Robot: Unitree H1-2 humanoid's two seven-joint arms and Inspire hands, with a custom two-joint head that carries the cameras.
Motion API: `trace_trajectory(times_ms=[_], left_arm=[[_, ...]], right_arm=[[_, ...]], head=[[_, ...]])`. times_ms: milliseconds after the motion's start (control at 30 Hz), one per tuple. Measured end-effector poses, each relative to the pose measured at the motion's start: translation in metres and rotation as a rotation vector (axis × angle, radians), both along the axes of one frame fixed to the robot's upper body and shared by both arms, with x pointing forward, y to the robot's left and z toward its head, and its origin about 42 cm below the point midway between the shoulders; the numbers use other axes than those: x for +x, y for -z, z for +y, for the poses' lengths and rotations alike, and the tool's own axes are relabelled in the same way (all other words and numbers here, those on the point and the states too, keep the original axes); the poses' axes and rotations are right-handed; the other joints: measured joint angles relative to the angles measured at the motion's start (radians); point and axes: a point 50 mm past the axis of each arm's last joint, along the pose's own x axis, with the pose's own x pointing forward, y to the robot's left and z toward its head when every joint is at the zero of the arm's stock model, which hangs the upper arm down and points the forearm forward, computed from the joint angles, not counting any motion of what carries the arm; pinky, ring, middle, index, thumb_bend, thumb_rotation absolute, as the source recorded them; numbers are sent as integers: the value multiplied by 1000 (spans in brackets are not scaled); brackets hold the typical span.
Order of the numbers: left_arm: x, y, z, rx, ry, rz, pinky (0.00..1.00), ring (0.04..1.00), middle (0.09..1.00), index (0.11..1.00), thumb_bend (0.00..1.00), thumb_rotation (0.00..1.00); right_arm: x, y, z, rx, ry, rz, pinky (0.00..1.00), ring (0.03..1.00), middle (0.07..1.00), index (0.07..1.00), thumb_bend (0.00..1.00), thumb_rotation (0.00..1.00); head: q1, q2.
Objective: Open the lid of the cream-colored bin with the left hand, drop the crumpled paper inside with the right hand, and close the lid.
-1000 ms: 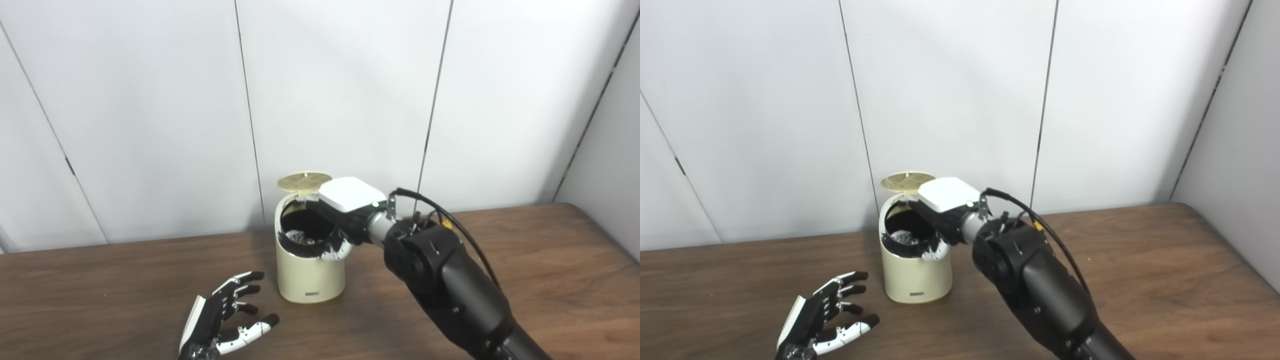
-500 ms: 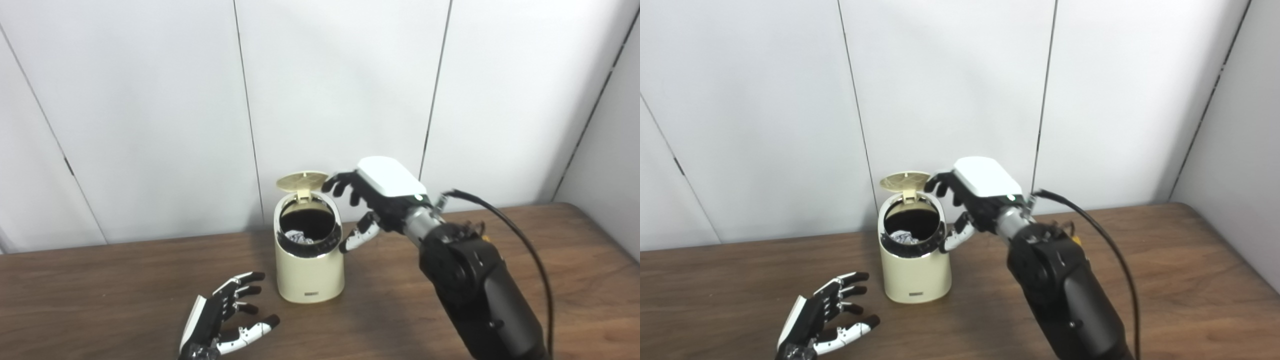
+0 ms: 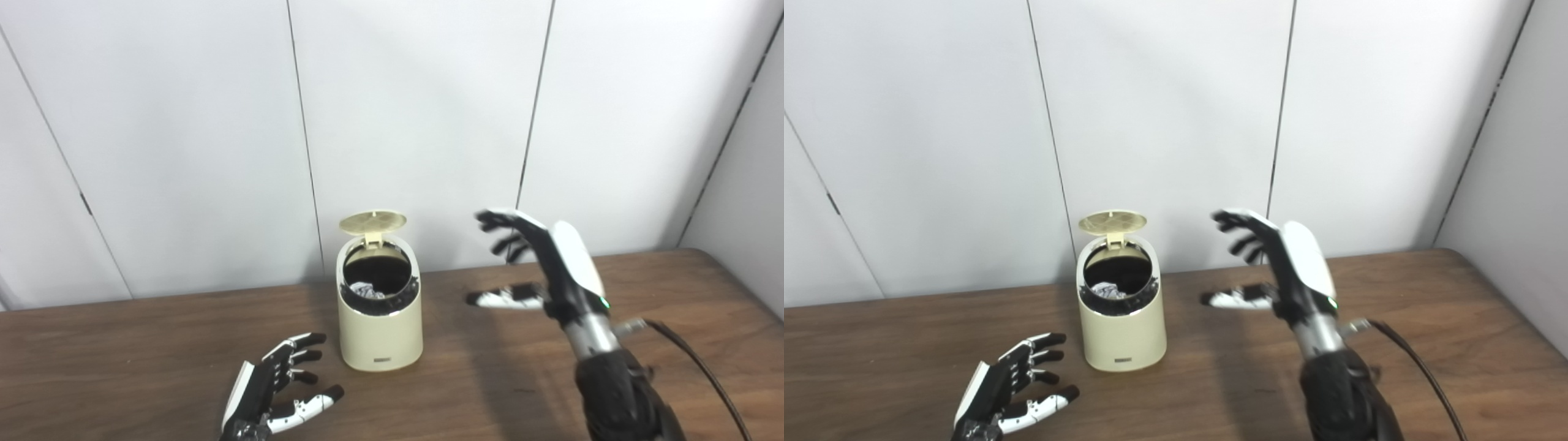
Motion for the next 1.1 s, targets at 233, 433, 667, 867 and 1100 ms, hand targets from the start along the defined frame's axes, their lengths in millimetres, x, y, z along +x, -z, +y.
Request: trace_trajectory(times_ms=[233, 433, 667, 867, 1100], left_arm=[[-1, 1, 1, -4, -2, 5, 652, 803, 829, 785, 712, 104], [-2, 0, 6, -38, -17, 3, 664, 778, 821, 819, 717, 91], [-4, -1, 3, -81, -31, -1, 656, 773, 835, 878, 704, 96], [-5, -2, -3, -96, -40, -7, 673, 783, 847, 893, 692, 119], [-5, -2, -3, -93, -45, -11, 664, 779, 846, 882, 692, 123]], right_arm=[[-8, 50, -24, 534, -114, 178, 494, 611, 743, 774, 749, 1], [-9, 96, -31, 759, -221, 252, 522, 611, 757, 786, 765, 10], [-15, 109, -30, 717, -243, 185, 588, 661, 793, 800, 816, 69], [-19, 109, -24, 643, -275, 160, 553, 649, 796, 807, 765, 2], [-23, 110, -28, 614, -285, 159, 531, 625, 785, 798, 773, 0]], head=[[2, 3], [23, 5], [92, 8], [121, 6], [132, 2]])
